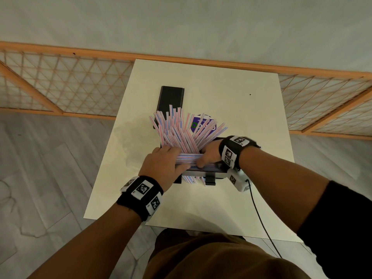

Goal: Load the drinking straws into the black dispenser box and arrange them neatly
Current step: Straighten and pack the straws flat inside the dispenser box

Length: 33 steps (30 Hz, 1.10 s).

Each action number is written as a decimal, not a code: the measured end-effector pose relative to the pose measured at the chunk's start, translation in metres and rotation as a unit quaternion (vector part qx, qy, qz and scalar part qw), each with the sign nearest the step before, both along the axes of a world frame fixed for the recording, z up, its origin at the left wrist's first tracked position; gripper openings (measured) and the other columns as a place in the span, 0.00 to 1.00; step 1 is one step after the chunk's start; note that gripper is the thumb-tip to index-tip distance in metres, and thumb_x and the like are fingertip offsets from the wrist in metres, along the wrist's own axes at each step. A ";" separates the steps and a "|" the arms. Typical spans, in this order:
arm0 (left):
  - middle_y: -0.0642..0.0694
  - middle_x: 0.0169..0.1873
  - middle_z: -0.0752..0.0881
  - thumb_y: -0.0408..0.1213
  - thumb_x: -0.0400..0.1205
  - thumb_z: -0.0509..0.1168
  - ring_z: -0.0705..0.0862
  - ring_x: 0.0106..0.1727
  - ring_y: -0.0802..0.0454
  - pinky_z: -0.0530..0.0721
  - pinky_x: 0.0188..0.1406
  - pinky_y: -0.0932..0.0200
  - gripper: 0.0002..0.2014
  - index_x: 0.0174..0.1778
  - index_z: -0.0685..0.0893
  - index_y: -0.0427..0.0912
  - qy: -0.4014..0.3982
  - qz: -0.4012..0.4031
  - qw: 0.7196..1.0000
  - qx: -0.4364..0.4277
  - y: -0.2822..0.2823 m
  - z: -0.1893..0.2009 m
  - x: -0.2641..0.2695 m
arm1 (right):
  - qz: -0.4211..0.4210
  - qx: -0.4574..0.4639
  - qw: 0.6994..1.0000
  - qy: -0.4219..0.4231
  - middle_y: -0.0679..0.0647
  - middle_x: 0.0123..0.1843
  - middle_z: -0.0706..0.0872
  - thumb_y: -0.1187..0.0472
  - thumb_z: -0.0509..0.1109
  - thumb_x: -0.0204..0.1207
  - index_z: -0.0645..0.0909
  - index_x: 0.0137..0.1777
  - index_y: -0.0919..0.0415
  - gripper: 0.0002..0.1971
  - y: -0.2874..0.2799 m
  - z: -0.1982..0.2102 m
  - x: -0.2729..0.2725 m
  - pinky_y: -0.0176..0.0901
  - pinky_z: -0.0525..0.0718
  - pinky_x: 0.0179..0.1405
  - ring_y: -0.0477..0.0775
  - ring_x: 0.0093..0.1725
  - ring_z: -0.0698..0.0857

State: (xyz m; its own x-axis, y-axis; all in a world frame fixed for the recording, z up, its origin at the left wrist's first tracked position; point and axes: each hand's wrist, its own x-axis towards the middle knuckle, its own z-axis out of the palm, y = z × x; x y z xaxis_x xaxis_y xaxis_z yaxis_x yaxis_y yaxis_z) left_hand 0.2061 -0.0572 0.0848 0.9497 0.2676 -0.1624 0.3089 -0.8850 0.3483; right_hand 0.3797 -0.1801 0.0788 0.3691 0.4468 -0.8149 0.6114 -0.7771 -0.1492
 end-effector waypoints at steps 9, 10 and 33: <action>0.49 0.55 0.84 0.46 0.90 0.58 0.80 0.55 0.42 0.85 0.52 0.46 0.14 0.59 0.89 0.50 0.016 0.008 1.000 -0.005 0.008 -0.004 0.005 | 0.036 -0.026 0.999 0.017 0.54 0.59 0.84 0.40 0.77 0.69 0.81 0.69 0.57 0.32 0.009 0.015 0.006 0.48 0.79 0.52 0.58 0.55 0.82; 0.48 0.56 0.84 0.46 0.90 0.59 0.79 0.56 0.42 0.85 0.52 0.45 0.14 0.60 0.90 0.50 0.013 0.008 1.000 -0.005 0.008 -0.004 0.005 | 0.045 -0.025 0.999 0.013 0.54 0.59 0.84 0.39 0.76 0.70 0.81 0.68 0.58 0.32 0.009 0.017 0.006 0.48 0.79 0.52 0.58 0.55 0.82; 0.53 0.44 0.86 0.46 0.83 0.70 0.84 0.46 0.54 0.80 0.44 0.59 0.06 0.45 0.84 0.48 -0.065 0.191 0.965 -0.169 0.038 0.012 0.003 | -0.084 0.268 0.956 -0.086 0.55 0.51 0.90 0.56 0.63 0.82 0.86 0.55 0.60 0.12 -0.016 0.053 -0.013 0.48 0.84 0.55 0.57 0.52 0.86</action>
